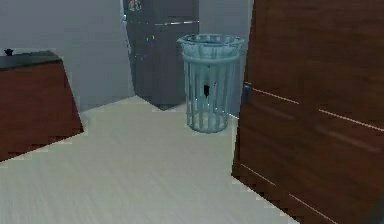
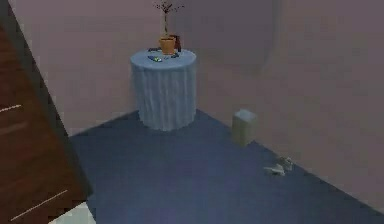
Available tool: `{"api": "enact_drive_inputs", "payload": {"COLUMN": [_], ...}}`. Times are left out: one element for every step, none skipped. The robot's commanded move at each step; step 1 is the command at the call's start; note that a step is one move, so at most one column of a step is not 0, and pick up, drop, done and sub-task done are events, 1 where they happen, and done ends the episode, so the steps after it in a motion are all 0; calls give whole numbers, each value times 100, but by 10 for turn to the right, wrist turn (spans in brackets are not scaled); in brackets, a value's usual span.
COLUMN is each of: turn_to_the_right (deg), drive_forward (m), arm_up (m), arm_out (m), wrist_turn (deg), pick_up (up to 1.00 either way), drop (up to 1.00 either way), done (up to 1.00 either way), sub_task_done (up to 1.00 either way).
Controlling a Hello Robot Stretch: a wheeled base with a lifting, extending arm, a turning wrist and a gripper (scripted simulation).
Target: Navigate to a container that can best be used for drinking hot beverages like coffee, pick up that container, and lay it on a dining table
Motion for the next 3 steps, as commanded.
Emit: {"api": "enact_drive_inputs", "payload": {"turn_to_the_right": [-390,0,-60], "drive_forward": [0,100,0], "arm_up": [0,0,0], "arm_out": [0,0,0], "wrist_turn": [0,0,0], "pick_up": [0,0,0], "drop": [0,0,0], "done": [0,0,0], "sub_task_done": [0,0,0]}}
